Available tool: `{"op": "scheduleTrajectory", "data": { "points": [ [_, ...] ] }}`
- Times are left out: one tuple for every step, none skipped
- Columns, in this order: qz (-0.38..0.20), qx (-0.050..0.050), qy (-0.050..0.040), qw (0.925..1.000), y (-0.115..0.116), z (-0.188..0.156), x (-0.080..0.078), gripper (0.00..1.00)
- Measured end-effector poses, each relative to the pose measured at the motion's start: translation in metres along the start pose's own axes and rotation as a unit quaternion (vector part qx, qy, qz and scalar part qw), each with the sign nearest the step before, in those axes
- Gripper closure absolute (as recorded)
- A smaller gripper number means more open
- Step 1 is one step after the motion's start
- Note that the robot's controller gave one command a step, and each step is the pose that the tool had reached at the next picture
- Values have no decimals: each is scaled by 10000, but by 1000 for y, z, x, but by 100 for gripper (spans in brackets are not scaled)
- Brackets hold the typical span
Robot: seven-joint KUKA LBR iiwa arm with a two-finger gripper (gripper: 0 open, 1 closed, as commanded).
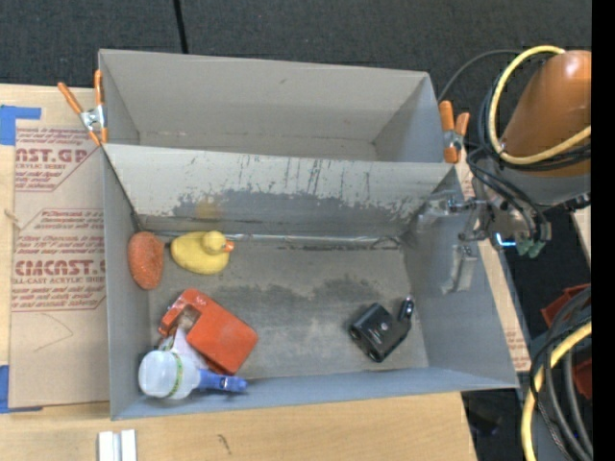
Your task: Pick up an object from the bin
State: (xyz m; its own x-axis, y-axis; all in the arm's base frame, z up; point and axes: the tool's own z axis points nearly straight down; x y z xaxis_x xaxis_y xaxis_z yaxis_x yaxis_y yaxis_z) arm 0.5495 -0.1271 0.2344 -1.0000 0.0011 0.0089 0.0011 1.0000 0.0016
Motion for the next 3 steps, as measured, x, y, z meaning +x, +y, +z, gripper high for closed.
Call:
{"op": "scheduleTrajectory", "data": {
  "points": [
    [-11, 8, -38, 10000, 1, -4, -1, 0],
    [-455, 6, -41, 9990, 8, 52, 20, 0],
    [-1585, 5, -28, 9874, 15, 76, 56, 0]
  ]
}}
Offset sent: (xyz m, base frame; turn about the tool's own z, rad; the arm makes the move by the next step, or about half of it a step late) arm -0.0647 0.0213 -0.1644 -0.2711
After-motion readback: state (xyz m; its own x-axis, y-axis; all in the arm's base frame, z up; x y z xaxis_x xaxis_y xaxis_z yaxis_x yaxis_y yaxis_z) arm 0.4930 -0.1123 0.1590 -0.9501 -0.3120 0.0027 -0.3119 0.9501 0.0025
